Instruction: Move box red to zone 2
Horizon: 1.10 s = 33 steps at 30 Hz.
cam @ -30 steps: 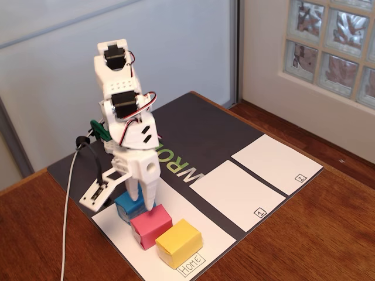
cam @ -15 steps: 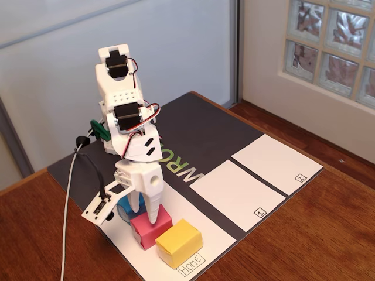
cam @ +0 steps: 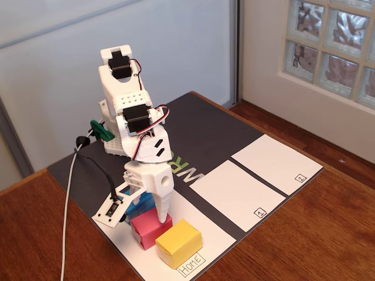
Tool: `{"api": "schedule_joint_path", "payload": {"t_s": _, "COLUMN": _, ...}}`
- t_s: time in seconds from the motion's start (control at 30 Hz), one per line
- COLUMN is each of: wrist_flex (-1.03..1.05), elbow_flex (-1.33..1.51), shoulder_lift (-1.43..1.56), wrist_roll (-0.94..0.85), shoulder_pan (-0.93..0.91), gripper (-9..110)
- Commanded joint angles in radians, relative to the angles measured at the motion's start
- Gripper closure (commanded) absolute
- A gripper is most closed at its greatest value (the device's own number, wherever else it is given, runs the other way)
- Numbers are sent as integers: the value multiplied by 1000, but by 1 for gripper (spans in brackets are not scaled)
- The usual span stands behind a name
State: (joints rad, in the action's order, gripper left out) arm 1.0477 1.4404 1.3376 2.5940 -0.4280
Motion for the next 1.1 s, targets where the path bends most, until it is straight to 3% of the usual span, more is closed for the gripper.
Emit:
{"api": "schedule_joint_path", "payload": {"t_s": 0.0, "wrist_flex": -15, "elbow_flex": -41, "shoulder_lift": -3, "wrist_roll": -20, "shoulder_pan": 2, "gripper": 61}}
{"api": "schedule_joint_path", "payload": {"t_s": 0.83, "wrist_flex": -155, "elbow_flex": -38, "shoulder_lift": -172, "wrist_roll": -77, "shoulder_pan": -9, "gripper": 64}}
{"api": "schedule_joint_path", "payload": {"t_s": 0.9, "wrist_flex": -155, "elbow_flex": -37, "shoulder_lift": -175, "wrist_roll": -80, "shoulder_pan": -9, "gripper": 68}}
{"api": "schedule_joint_path", "payload": {"t_s": 1.07, "wrist_flex": -126, "elbow_flex": -37, "shoulder_lift": -169, "wrist_roll": -121, "shoulder_pan": -8, "gripper": 88}}
